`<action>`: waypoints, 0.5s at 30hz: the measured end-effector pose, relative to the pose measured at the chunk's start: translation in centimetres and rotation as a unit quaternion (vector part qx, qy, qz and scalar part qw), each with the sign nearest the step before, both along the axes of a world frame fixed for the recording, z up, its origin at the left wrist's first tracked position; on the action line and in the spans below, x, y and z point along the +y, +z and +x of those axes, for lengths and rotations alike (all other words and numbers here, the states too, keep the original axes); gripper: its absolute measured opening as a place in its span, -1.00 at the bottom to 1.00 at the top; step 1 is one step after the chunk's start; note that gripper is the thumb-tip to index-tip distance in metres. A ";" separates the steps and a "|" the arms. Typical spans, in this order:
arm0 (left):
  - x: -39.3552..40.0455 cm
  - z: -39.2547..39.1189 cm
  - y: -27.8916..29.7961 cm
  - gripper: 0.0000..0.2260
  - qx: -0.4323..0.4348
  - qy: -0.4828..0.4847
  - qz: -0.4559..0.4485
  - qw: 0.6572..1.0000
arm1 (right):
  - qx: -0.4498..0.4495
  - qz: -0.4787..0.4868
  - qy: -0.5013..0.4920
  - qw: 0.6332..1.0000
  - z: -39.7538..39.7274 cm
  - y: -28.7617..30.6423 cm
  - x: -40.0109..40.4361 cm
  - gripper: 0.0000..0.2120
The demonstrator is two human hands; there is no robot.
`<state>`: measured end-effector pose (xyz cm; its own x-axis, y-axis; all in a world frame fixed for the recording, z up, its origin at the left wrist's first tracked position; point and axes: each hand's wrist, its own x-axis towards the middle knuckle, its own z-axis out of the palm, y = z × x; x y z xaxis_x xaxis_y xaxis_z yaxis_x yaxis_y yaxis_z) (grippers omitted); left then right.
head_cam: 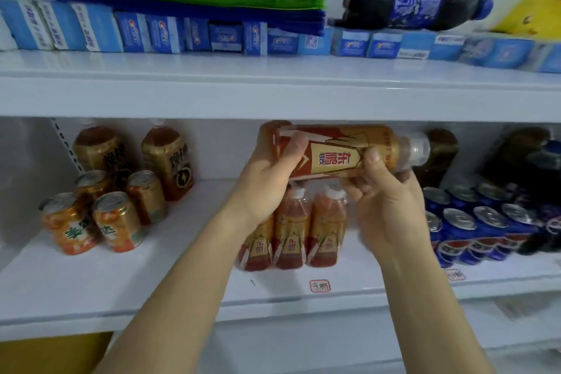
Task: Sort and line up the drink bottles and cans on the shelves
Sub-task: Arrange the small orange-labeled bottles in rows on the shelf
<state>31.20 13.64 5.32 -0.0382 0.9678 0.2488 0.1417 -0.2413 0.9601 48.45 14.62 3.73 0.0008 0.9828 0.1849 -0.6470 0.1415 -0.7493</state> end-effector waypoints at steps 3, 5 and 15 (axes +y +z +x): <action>2.9 1.2 1.3 -0.46 0.253 -0.024 0.002 0.967 | 0.016 -0.030 -0.108 0.994 3.2 -1.0 1.4 -0.32; 5.1 1.3 1.5 -0.49 0.352 0.025 0.023 0.936 | -0.059 -0.030 -0.200 0.978 4.9 -1.1 2.2 -0.22; 9.0 1.6 -2.8 -0.42 0.578 0.041 -0.159 0.799 | -0.553 0.129 -0.044 0.822 7.5 -1.7 12.9 -0.28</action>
